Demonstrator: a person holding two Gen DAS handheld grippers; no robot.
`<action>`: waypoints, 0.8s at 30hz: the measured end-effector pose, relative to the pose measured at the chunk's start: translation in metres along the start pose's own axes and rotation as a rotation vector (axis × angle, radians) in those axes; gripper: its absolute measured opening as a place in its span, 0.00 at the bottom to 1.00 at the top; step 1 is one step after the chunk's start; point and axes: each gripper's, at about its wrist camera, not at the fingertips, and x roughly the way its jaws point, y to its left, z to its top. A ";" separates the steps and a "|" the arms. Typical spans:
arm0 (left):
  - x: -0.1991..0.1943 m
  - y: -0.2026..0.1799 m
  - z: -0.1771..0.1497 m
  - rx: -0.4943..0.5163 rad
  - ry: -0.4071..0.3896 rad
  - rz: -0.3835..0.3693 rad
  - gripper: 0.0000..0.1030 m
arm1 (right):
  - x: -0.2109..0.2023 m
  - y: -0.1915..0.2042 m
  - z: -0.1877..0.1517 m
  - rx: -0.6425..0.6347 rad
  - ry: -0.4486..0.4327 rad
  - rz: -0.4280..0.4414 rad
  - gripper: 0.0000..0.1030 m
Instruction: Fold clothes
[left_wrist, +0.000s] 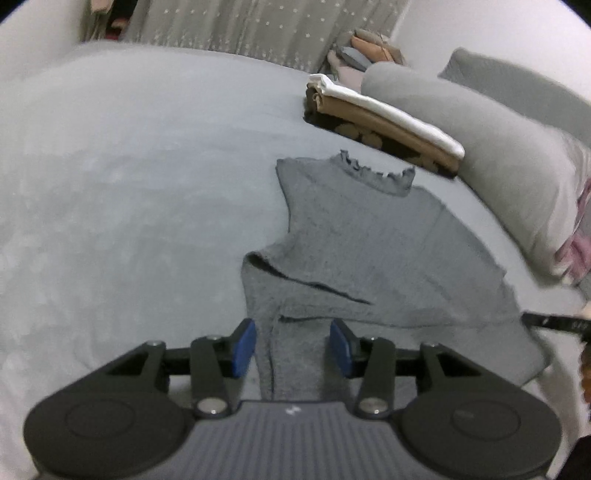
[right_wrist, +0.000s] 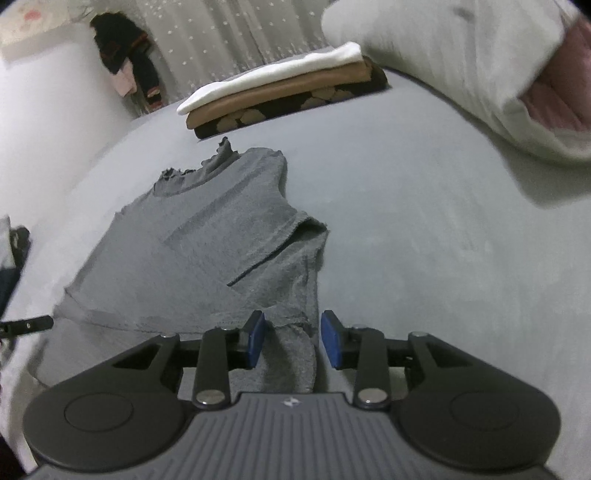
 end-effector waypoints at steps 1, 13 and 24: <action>0.000 -0.004 0.000 0.016 -0.003 0.011 0.40 | 0.000 0.003 -0.001 -0.019 -0.007 -0.012 0.35; -0.008 -0.019 -0.010 0.028 -0.099 0.079 0.05 | -0.010 0.040 -0.014 -0.257 -0.135 -0.138 0.11; -0.003 -0.029 0.007 0.075 -0.185 0.115 0.05 | 0.002 0.048 0.002 -0.304 -0.223 -0.180 0.11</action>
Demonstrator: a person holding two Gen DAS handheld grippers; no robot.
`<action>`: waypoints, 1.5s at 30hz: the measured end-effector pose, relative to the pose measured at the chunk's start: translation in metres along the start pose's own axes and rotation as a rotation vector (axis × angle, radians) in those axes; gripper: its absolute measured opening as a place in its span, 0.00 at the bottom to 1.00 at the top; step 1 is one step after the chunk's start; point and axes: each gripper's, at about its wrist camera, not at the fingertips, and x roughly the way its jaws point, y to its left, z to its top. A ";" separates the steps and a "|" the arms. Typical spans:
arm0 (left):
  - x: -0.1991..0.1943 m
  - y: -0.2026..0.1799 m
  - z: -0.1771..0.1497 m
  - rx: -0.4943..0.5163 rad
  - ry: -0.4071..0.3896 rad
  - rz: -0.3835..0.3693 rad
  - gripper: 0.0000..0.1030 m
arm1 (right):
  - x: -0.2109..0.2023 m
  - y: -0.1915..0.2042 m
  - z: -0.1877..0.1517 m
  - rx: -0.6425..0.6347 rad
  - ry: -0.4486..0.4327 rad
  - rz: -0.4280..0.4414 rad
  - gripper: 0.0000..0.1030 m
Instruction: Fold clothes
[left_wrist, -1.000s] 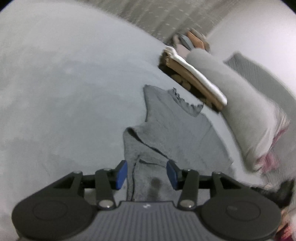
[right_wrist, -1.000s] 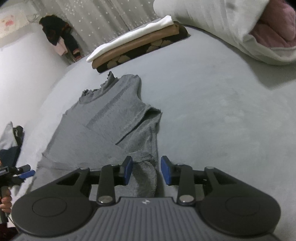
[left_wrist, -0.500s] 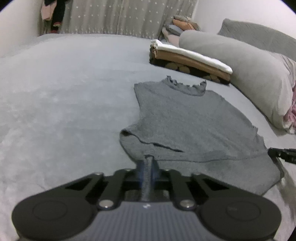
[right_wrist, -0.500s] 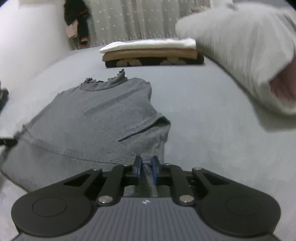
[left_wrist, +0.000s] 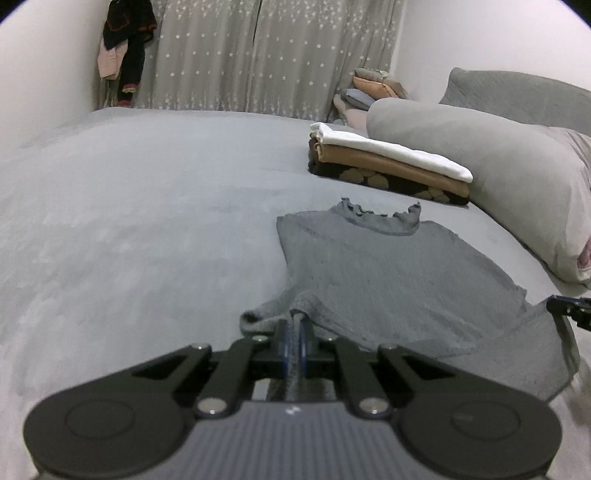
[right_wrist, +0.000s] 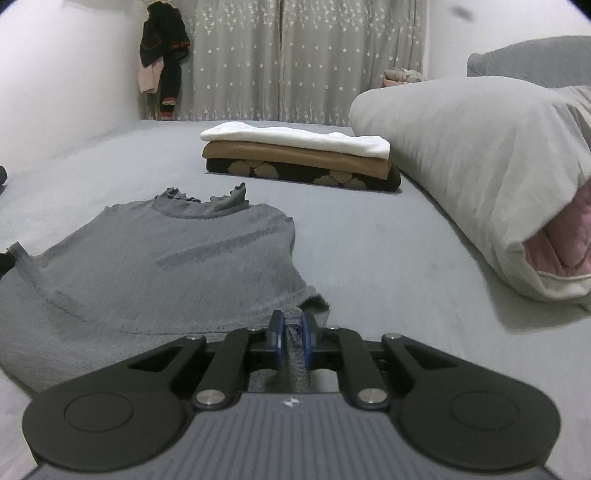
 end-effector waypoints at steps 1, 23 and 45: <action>0.002 0.000 0.003 -0.001 0.001 -0.001 0.05 | 0.004 0.000 0.001 0.000 -0.001 -0.003 0.11; 0.007 0.018 0.006 0.017 0.128 -0.065 0.37 | 0.017 -0.005 -0.007 0.024 0.081 0.035 0.12; 0.005 0.004 0.028 0.079 0.034 -0.007 0.07 | 0.010 -0.005 0.019 0.043 -0.023 0.029 0.11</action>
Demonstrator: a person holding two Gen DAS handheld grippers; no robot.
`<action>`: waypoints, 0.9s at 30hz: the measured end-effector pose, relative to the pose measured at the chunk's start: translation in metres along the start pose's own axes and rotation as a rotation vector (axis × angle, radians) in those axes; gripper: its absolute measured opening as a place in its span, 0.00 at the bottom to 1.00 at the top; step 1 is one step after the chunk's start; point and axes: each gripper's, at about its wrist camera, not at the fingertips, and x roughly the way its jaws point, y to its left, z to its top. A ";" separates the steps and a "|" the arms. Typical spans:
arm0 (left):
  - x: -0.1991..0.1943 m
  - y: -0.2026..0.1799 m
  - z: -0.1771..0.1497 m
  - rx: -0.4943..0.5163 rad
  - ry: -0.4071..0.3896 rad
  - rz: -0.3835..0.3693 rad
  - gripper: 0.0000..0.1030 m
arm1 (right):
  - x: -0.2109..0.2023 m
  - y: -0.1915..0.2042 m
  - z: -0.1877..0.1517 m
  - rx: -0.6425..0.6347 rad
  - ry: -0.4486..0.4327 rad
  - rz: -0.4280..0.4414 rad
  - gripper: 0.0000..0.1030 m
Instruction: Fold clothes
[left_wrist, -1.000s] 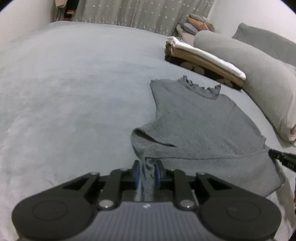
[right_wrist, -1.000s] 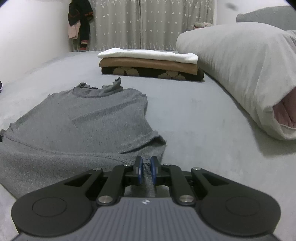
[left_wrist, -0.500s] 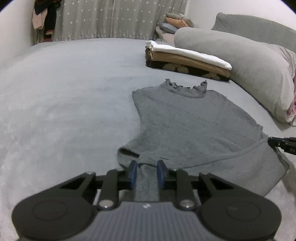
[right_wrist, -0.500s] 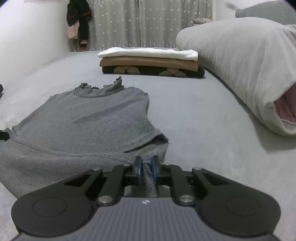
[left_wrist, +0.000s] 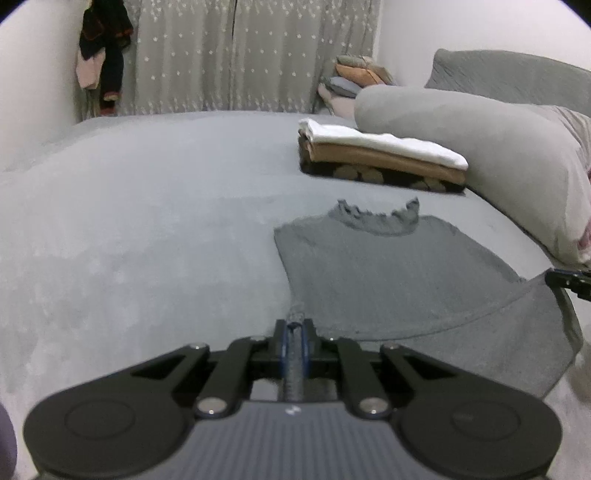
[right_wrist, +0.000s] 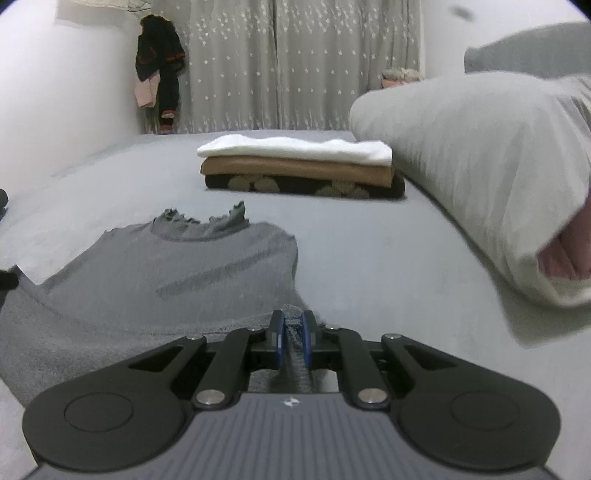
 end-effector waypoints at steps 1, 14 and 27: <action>0.004 0.001 0.005 -0.008 -0.003 0.000 0.07 | 0.002 0.000 0.003 -0.005 -0.007 -0.004 0.11; 0.091 0.021 0.065 -0.134 -0.067 0.066 0.07 | 0.093 -0.021 0.057 0.066 -0.067 -0.067 0.11; 0.176 0.027 0.103 -0.139 -0.041 0.122 0.07 | 0.168 -0.034 0.081 0.053 -0.069 -0.120 0.08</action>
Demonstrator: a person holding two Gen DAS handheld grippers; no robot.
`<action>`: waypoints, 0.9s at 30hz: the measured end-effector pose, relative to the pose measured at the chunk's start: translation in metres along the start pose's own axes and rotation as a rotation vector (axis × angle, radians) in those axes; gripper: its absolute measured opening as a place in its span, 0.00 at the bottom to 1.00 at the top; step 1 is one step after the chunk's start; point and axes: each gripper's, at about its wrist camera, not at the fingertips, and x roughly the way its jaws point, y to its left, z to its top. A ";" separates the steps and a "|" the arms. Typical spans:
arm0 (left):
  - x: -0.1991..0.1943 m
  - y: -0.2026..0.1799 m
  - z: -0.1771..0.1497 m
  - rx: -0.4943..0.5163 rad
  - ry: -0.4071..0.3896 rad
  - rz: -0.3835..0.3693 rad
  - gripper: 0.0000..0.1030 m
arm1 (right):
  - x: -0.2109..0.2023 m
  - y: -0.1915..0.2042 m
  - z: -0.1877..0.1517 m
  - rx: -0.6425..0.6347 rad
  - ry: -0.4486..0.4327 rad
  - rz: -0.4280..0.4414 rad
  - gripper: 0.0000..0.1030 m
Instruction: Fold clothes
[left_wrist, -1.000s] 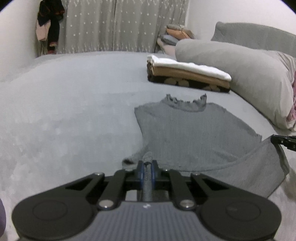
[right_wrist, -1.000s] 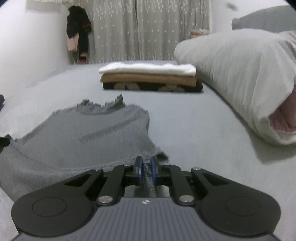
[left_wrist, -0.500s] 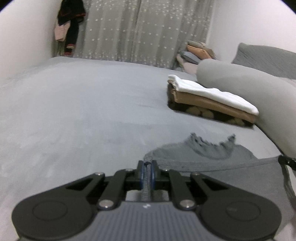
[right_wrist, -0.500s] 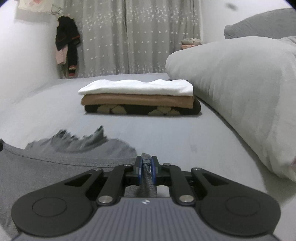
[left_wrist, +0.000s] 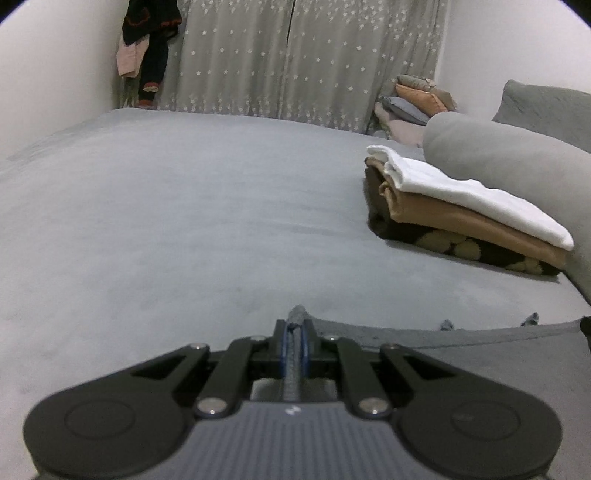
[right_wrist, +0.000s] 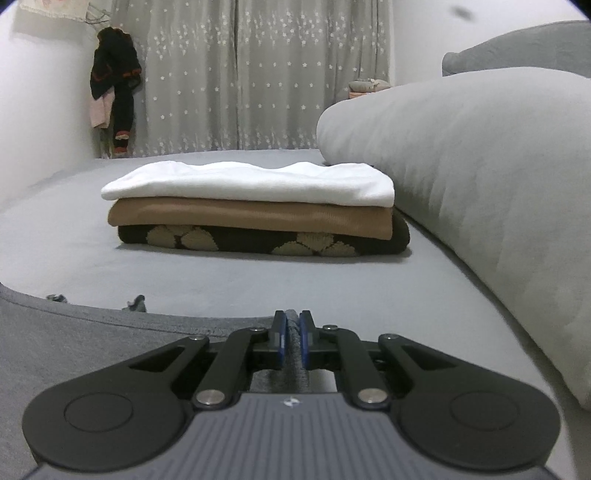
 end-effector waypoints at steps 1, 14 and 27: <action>0.004 0.000 0.000 0.002 0.001 0.008 0.07 | 0.003 0.000 0.000 0.002 -0.001 -0.002 0.08; 0.001 0.022 0.008 -0.032 0.084 -0.099 0.20 | 0.020 0.005 0.002 -0.010 0.099 0.021 0.15; -0.094 0.076 -0.058 -0.195 0.179 -0.264 0.39 | -0.032 0.034 0.020 -0.017 0.142 0.211 0.29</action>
